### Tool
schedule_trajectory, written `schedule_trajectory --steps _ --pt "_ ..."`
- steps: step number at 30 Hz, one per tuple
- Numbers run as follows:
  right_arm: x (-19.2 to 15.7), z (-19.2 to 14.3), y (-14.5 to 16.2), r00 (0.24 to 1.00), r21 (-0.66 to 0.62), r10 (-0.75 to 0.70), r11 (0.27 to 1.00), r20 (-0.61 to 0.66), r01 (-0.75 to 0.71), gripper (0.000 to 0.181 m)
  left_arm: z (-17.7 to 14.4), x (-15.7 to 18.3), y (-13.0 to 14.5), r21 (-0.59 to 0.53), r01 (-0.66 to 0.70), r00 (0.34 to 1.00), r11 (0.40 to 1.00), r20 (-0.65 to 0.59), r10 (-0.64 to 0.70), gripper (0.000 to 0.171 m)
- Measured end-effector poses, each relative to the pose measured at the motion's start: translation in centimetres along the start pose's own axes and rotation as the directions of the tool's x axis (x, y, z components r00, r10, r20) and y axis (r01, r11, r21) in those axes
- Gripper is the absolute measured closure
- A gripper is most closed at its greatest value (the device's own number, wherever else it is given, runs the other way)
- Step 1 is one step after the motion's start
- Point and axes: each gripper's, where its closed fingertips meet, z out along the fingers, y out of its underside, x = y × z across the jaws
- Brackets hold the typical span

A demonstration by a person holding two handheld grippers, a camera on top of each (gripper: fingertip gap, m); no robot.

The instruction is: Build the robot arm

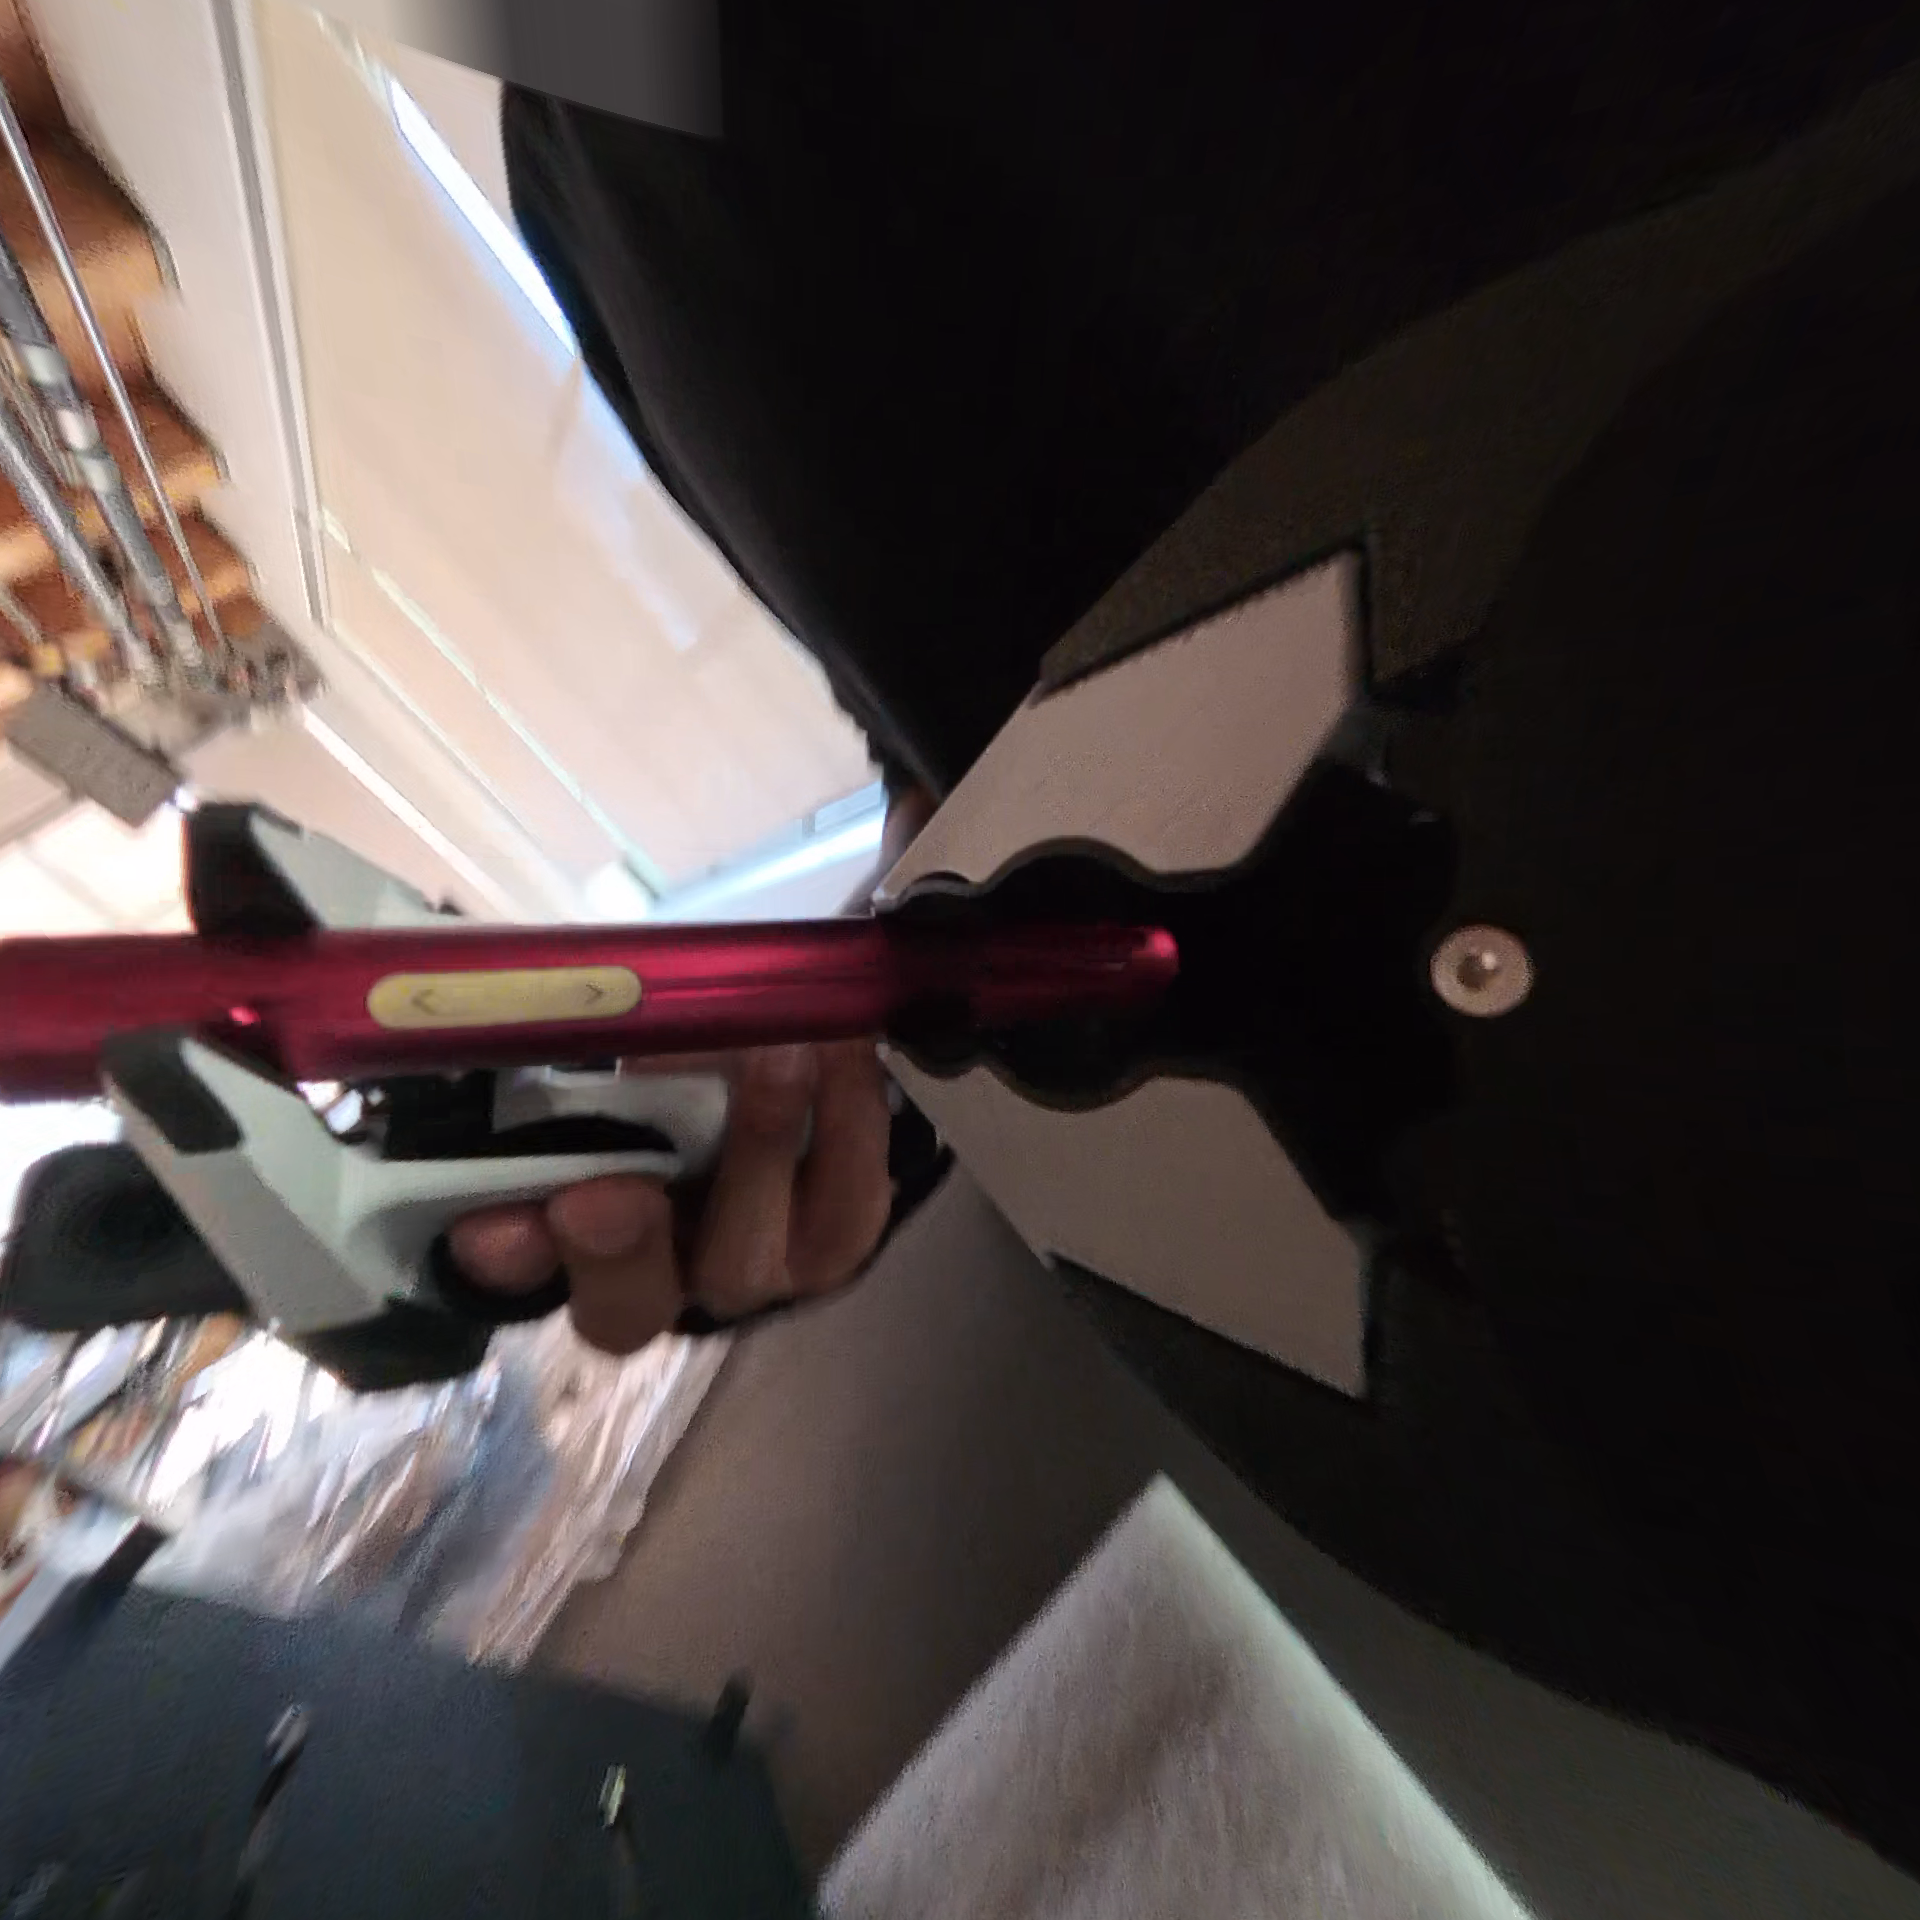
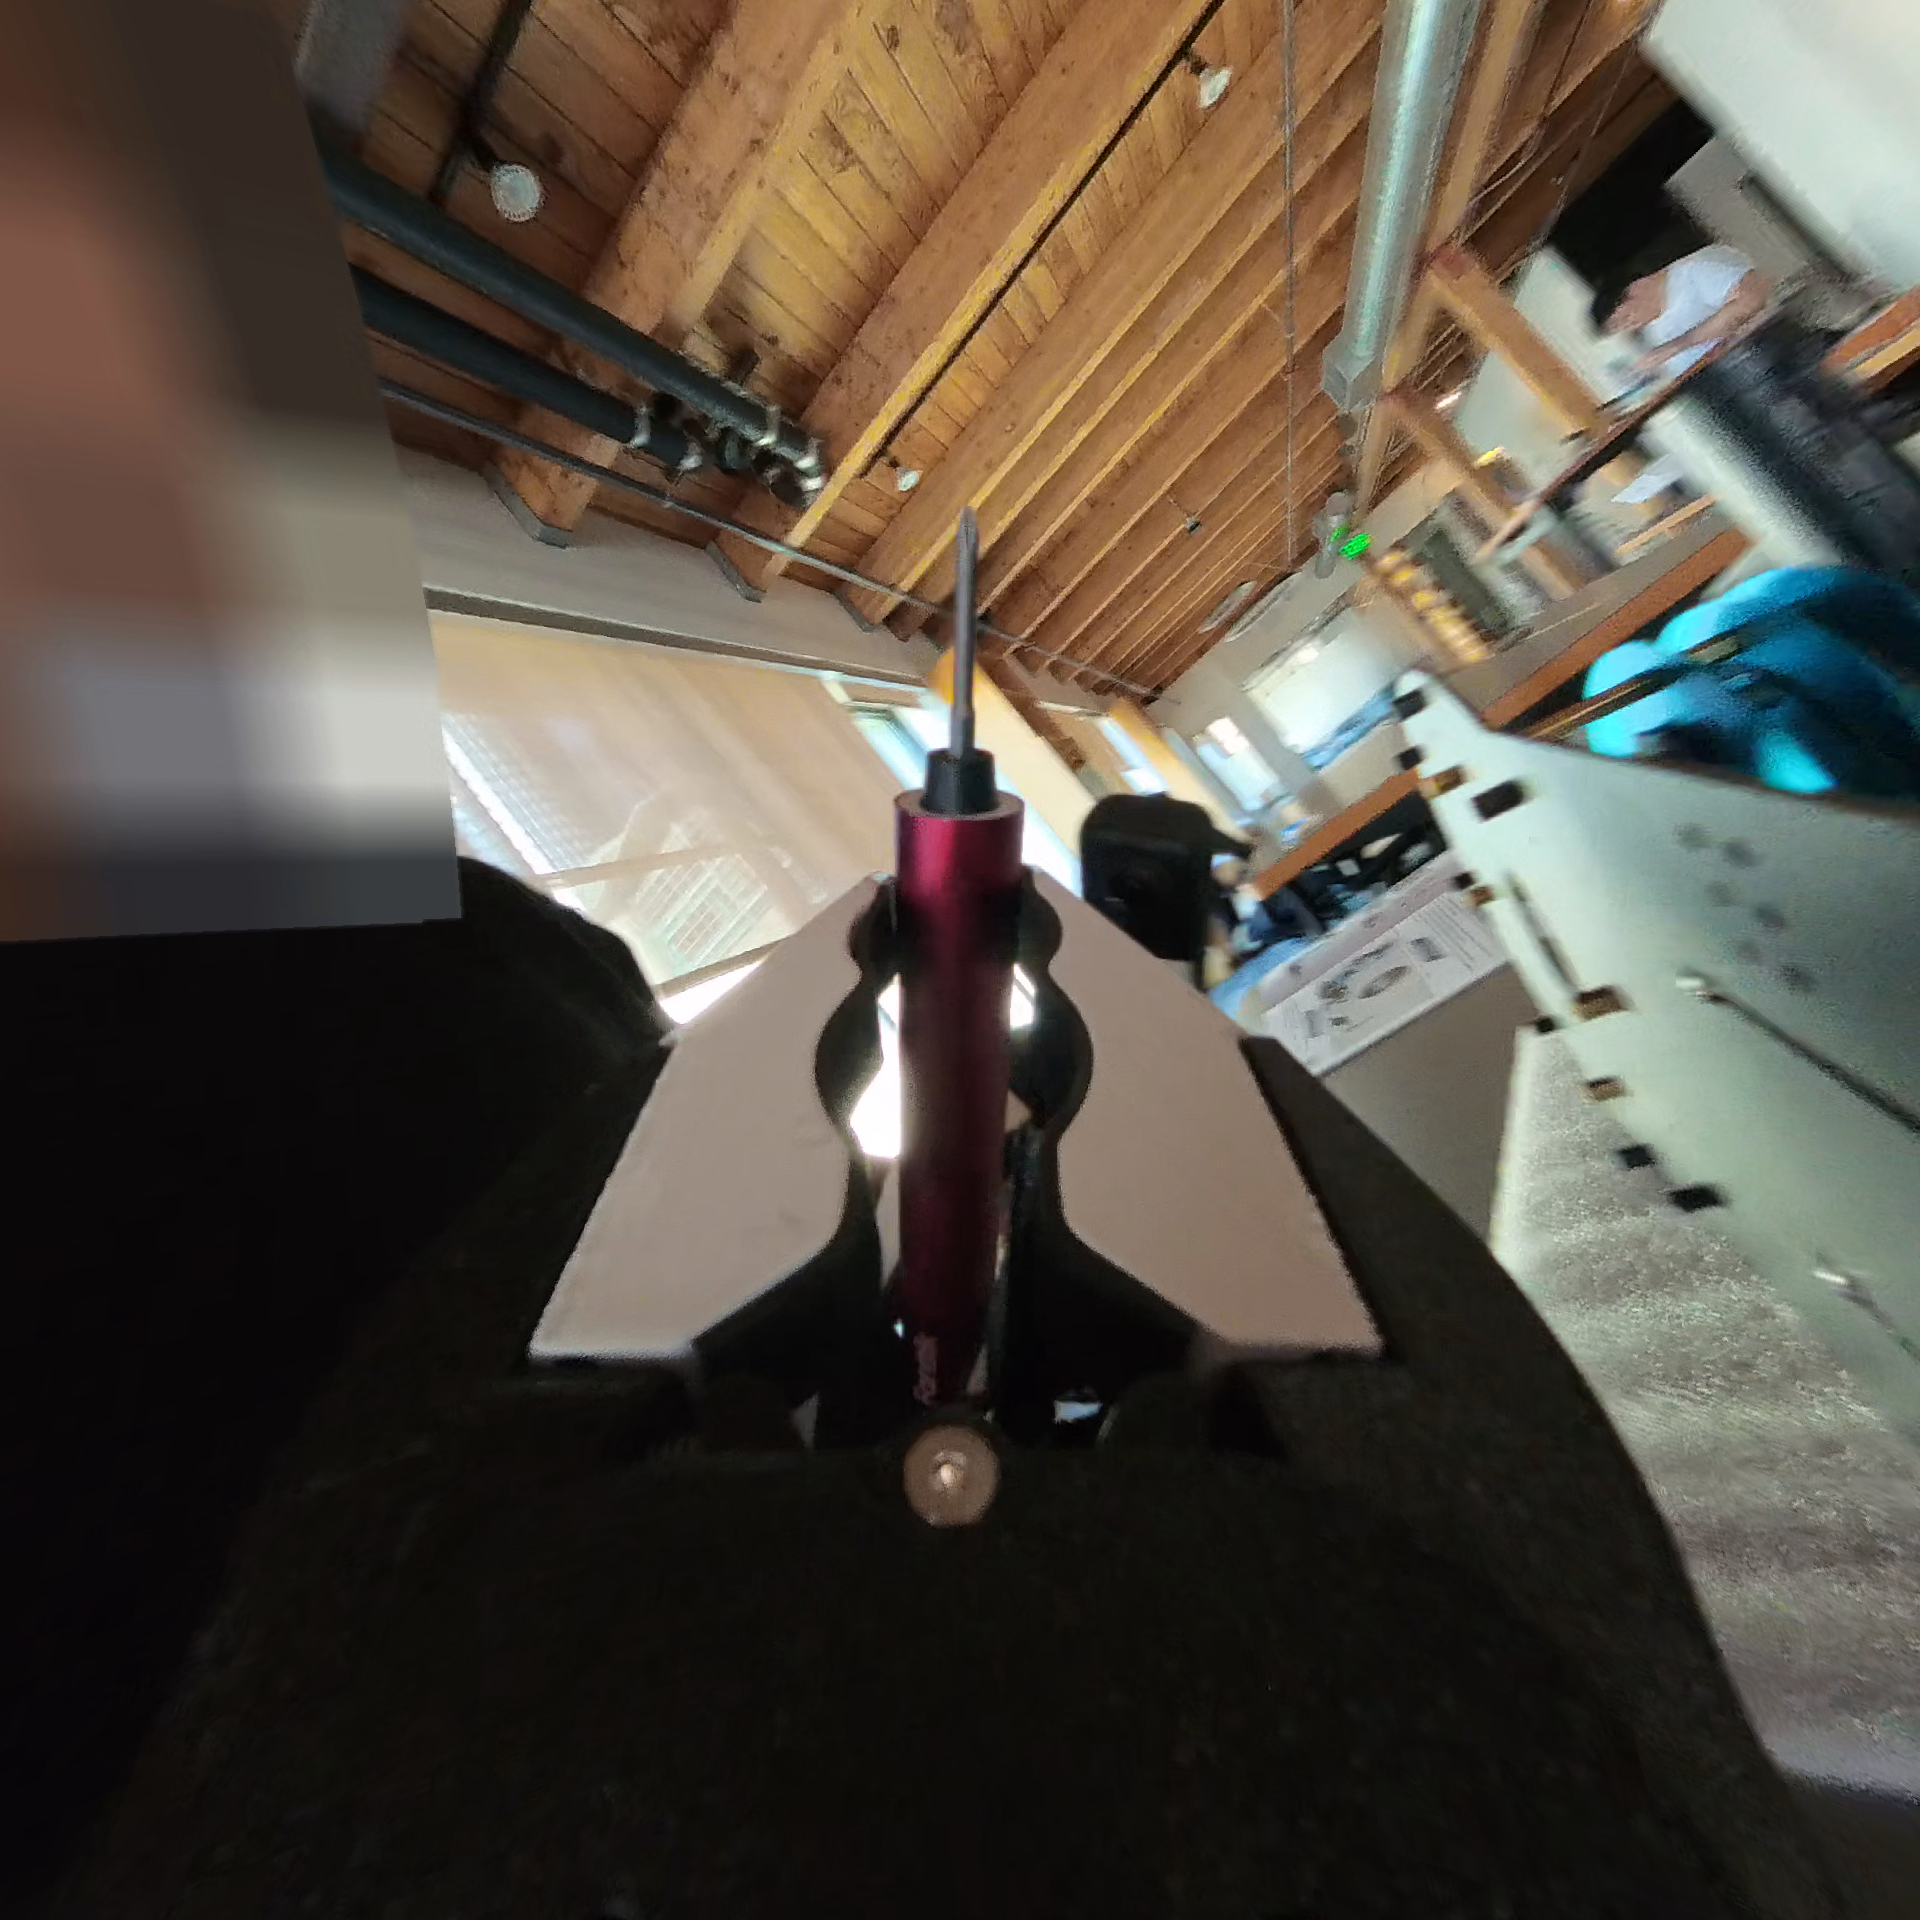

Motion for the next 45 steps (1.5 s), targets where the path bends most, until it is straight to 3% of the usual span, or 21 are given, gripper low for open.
schedule_trajectory --steps 2,4,6,8,10,11,13,15,18,22,26,29,31,32,35,36,38,40,42,45 --pt "1.2 -1.1 -0.6 0.988 0.002 -0.08 0.997 -0.133 0.081 0.161 -0.8 -1.8 -0.8 -0.018 -0.104 0.969 0.994 0.224 0.105 0.152" --pt "2.8 -2.5 -0.1 0.941 -0.07 -0.168 0.986 -0.293 0.155 0.16 -2.5 -3.6 -1.4 -0.113 -0.236 0.848 0.965 0.462 0.261 0.152" --pt "4.2 -3.4 1.4 0.901 -0.144 -0.203 0.977 -0.383 0.158 0.153 -3.4 -3.7 -1.6 -0.194 -0.287 0.751 0.938 0.563 0.346 0.152" --pt "3.6 -3.1 1.9 0.934 -0.113 -0.146 0.987 -0.325 0.115 0.157 -3.3 -3.0 -0.8 -0.24 -0.278 0.738 0.93 0.567 0.366 0.152" --pt "2.4 -2.3 2.4 0.97 -0.088 -0.087 0.994 -0.226 0.069 0.161 -2.9 -2.4 0.5 -0.27 -0.253 0.781 0.929 0.51 0.361 0.15" --pt "2.1 -2.0 2.6 0.979 -0.072 -0.06 0.996 -0.194 0.047 0.162 -2.5 -1.9 1.1 -0.249 -0.22 0.839 0.943 0.445 0.313 0.149" --pt "1.3 -1.3 2.8 0.995 -0.036 0.019 0.999 -0.102 -0.023 0.162 -2.3 -0.7 0.7 -0.128 -0.099 0.946 0.987 0.295 0.134 0.125" --pt "0.6 -0.6 2.9 0.996 -0.023 0.086 0.996 -0.02 -0.086 0.163 -2.9 0.0 -1.2 0.057 0.015 0.992 0.998 0.127 -0.022 0.125" --pt "-0.4 0.5 2.2 0.984 0.001 0.159 0.987 0.078 -0.159 0.162 -3.3 0.4 -2.5 0.177 0.195 0.977 0.965 -0.123 -0.175 0.114" --pt "-1.0 1.6 1.3 0.965 0.035 0.207 0.976 0.162 -0.215 0.163 -2.4 1.6 -3.6 0.278 0.287 0.926 0.916 -0.325 -0.192 0.119" --pt "0.1 0.9 0.6 0.951 0.11 0.259 0.954 0.171 -0.28 0.162 -2.0 0.5 -3.9 0.345 0.34 0.911 0.875 -0.351 -0.216 0.126" --pt "1.4 0.4 1.1 0.973 0.121 0.223 0.966 0.06 -0.229 0.162 -1.9 -0.8 -3.6 0.394 0.32 0.939 0.862 -0.255 -0.232 0.124" --pt "1.5 0.4 1.3 0.991 0.109 0.122 0.987 -0.057 -0.116 0.161 -1.9 -1.7 -3.1 0.409 0.229 0.973 0.883 -0.096 -0.208 0.114" --pt "1.6 0.5 1.4 0.989 0.085 0.062 0.995 -0.131 -0.051 0.161 -1.9 -2.0 -2.7 0.396 0.171 0.983 0.902 -0.004 -0.184 0.105" --pt "2.2 1.4 1.4 0.937 -0.038 -0.099 0.995 -0.336 0.091 0.162 -0.8 -2.5 -1.3 0.279 0.0 0.978 0.96 0.199 -0.058 0.103" --pt "2.2 1.9 1.3 0.922 -0.062 -0.128 0.992 -0.366 0.113 0.162 -0.1 -2.5 -1.0 0.23 -0.049 0.972 0.972 0.237 -0.007 0.108" --pt "2.0 2.6 1.0 0.908 -0.088 -0.156 0.987 -0.389 0.132 0.162 1.0 -2.7 -0.5 0.14 -0.122 0.955 0.983 0.288 0.078 0.145" --pt "2.5 2.0 0.5 0.896 -0.1 -0.159 0.987 -0.414 0.129 0.161 1.2 -2.4 -0.4 0.101 -0.165 0.944 0.981 0.306 0.127 0.151" --pt "2.7 0.7 0.0 0.911 -0.046 -0.106 0.994 -0.399 0.095 0.161 0.1 -3.5 -0.3 0.039 -0.215 0.883 0.976 0.435 0.177 0.152" --pt "5.9 -1.8 2.3 0.842 -0.094 -0.079 0.995 -0.534 0.034 0.15 -2.5 -6.1 0.0 -0.11 -0.256 0.692 0.96 0.673 0.261 0.152"
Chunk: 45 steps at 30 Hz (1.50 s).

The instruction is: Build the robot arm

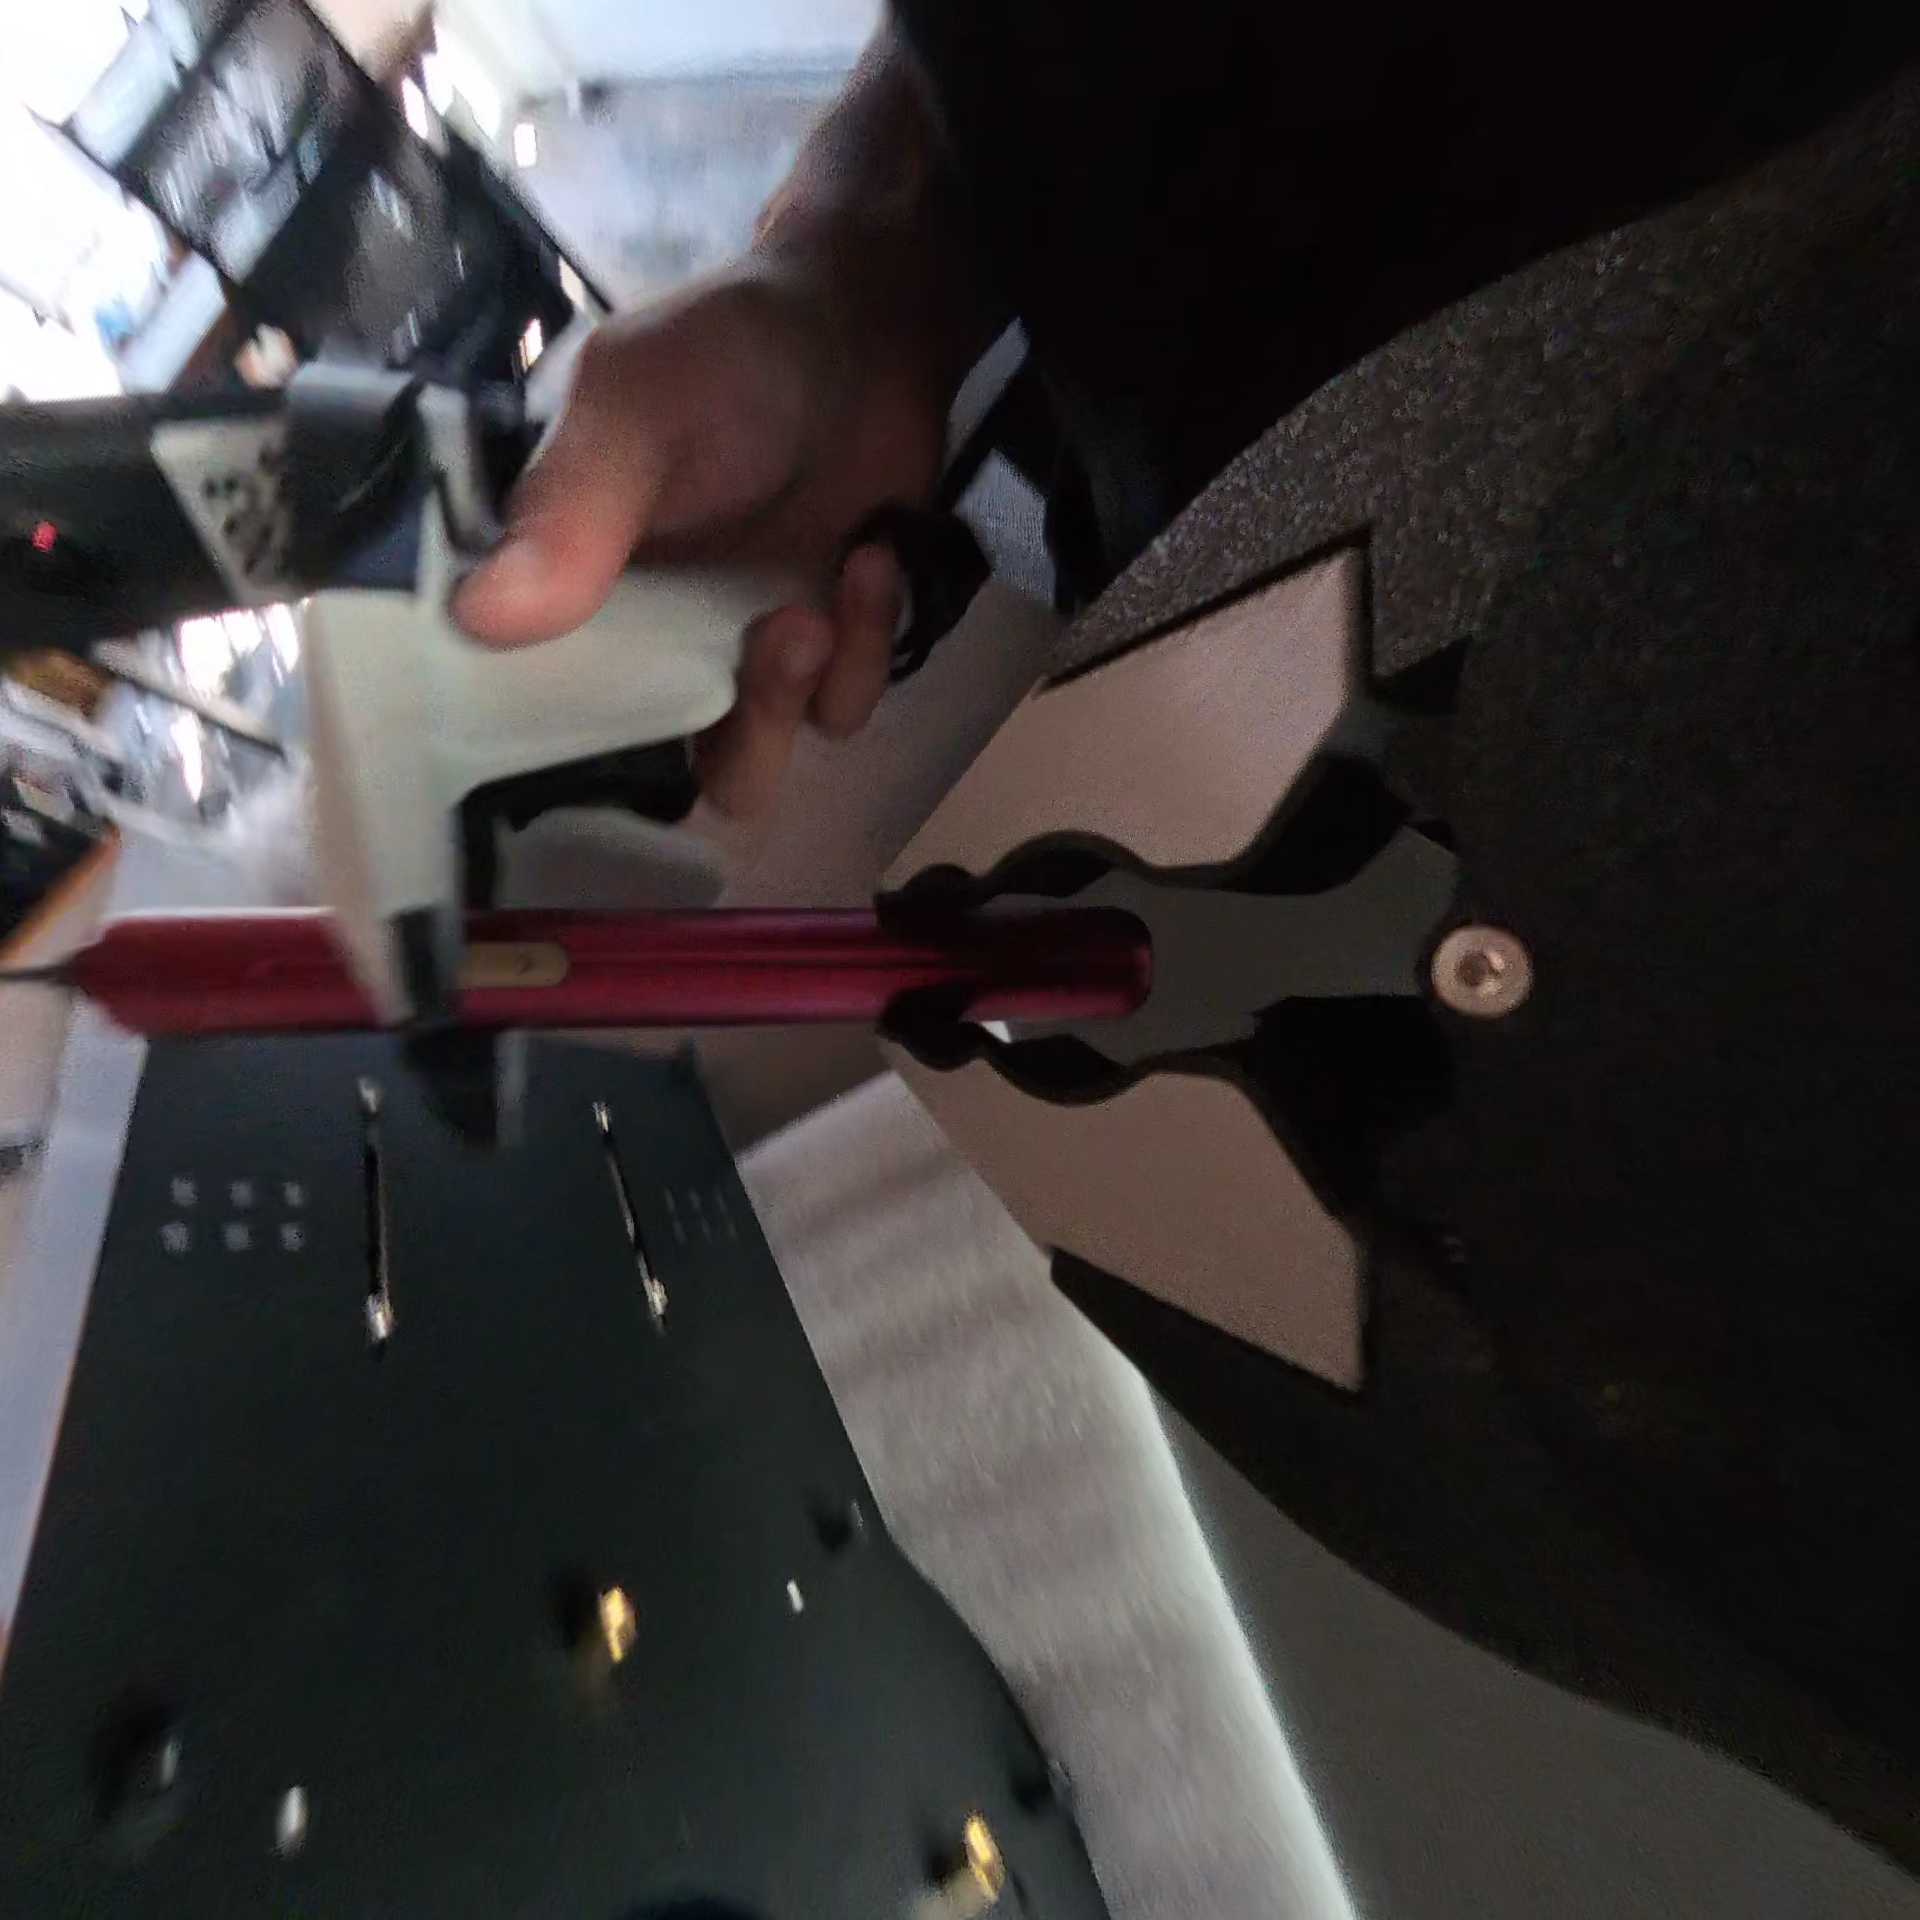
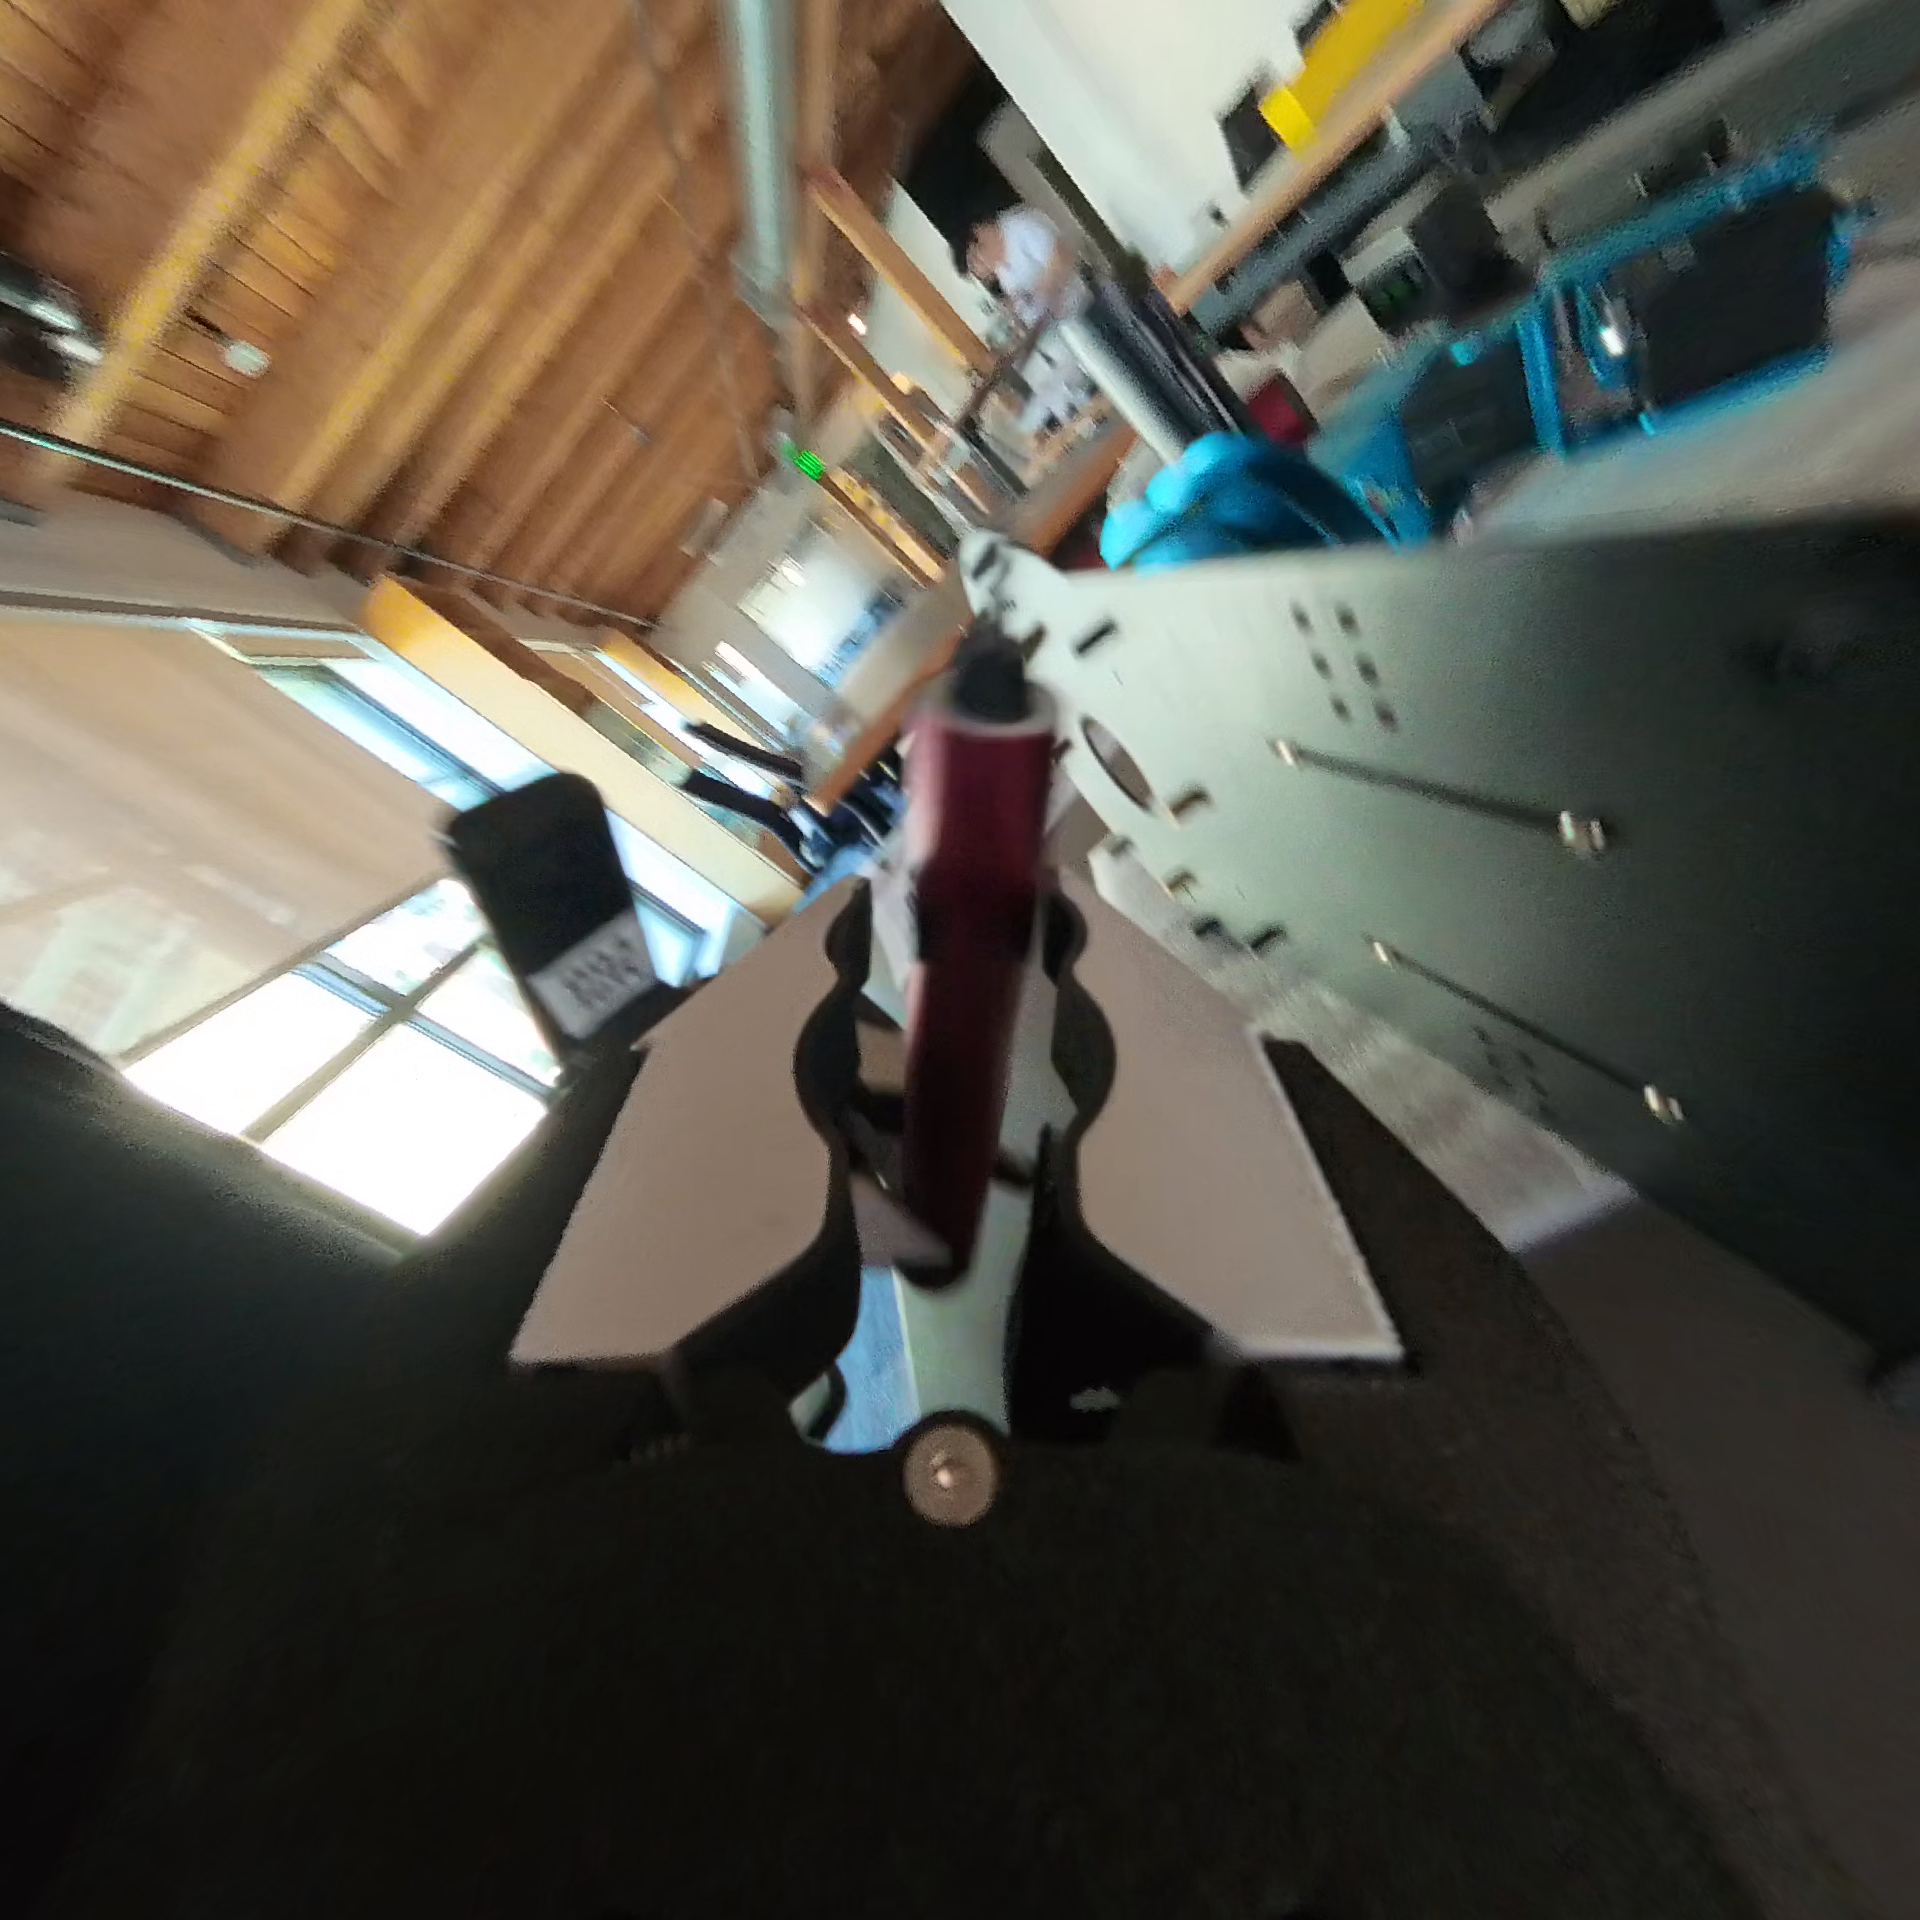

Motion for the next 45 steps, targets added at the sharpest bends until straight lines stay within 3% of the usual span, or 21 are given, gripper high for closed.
schedule_trajectory --steps 1,2,3,6,8,9,10,12,15,17,18,20,27,32,36,39,45 --pt "1.0 0.1 0.9 0.999 -0.008 0.009 1.0 -0.049 -0.009 0.137 -0.2 -0.7 0.2 -0.022 -0.004 0.998 1.0 0.066 0.005 0.152" --pt "1.8 0.0 1.4 0.995 0.008 0.023 1.0 -0.092 -0.022 0.136 -0.2 -0.9 0.5 -0.052 -0.02 0.994 0.998 0.109 0.025 0.152" --pt "2.6 -0.2 1.6 0.991 0.024 0.047 0.999 -0.124 -0.044 0.156 -0.2 -0.8 0.9 -0.087 -0.053 0.988 0.995 0.137 0.065 0.152" --pt "2.2 -0.2 2.0 0.987 0.02 0.161 0.987 -0.029 -0.161 0.161 -0.5 -0.4 1.3 -0.127 -0.113 0.972 0.985 0.192 0.136 0.151" --pt "1.7 -0.3 1.9 0.978 0.011 0.208 0.978 0.019 -0.208 0.162 -0.6 0.5 1.3 -0.105 -0.032 0.996 0.994 0.076 0.04 0.15" --pt "1.4 -0.4 1.9 0.973 0.009 0.228 0.973 0.046 -0.229 0.162 -0.7 1.2 1.2 -0.096 0.049 0.998 0.994 -0.025 -0.052 0.142" --pt "1.1 -0.4 1.8 0.962 0.007 0.262 0.965 0.073 -0.263 0.163 -0.9 1.6 0.8 -0.085 0.15 0.98 0.985 -0.117 -0.159 0.123" --pt "0.3 -0.2 1.5 0.932 -0.003 0.333 0.942 0.14 -0.336 0.163 -1.3 1.6 -0.4 -0.053 0.335 0.901 0.941 -0.273 -0.336 0.114" --pt "-0.4 0.5 2.1 0.927 -0.039 0.342 0.94 0.155 -0.34 0.162 -2.0 1.9 -2.1 -0.057 0.558 0.7 0.828 -0.504 -0.506 0.117" --pt "-0.8 1.0 2.8 0.929 -0.063 0.335 0.942 0.16 -0.329 0.163 -2.3 2.1 -2.6 -0.099 0.656 0.562 0.748 -0.597 -0.572 0.127" --pt "-0.8 1.3 3.3 0.93 -0.082 0.333 0.943 0.159 -0.323 0.162 -2.3 2.2 -2.6 -0.115 0.679 0.526 0.725 -0.612 -0.59 0.136" --pt "-0.9 1.5 3.9 0.922 -0.098 0.344 0.938 0.177 -0.332 0.162 -1.9 2.1 -1.3 -0.138 0.67 0.548 0.73 -0.571 -0.611 0.152" --pt "0.9 1.0 3.4 0.871 -0.05 0.441 0.896 0.218 -0.441 0.163 -3.1 3.0 1.8 -0.188 0.565 0.653 0.803 -0.493 -0.575 0.149" --pt "1.7 1.3 4.2 0.898 -0.063 0.414 0.91 0.149 -0.41 0.161 -2.4 2.2 3.1 -0.148 0.567 0.73 0.811 -0.368 -0.577 0.152" --pt "1.5 1.2 4.7 0.853 -0.089 0.498 0.867 0.16 -0.49 0.157 -2.5 2.2 2.8 -0.089 0.627 0.714 0.774 -0.33 -0.617 0.152" --pt "1.3 1.3 4.6 0.829 -0.095 0.532 0.847 0.174 -0.524 0.153 -2.9 2.3 2.3 -0.058 0.694 0.663 0.718 -0.34 -0.667 0.153" --pt "0.1 1.5 5.5 0.804 -0.15 0.565 0.825 0.186 -0.545 0.163 -4.1 3.5 2.3 -0.05 0.761 0.591 0.647 -0.357 -0.723 0.153"
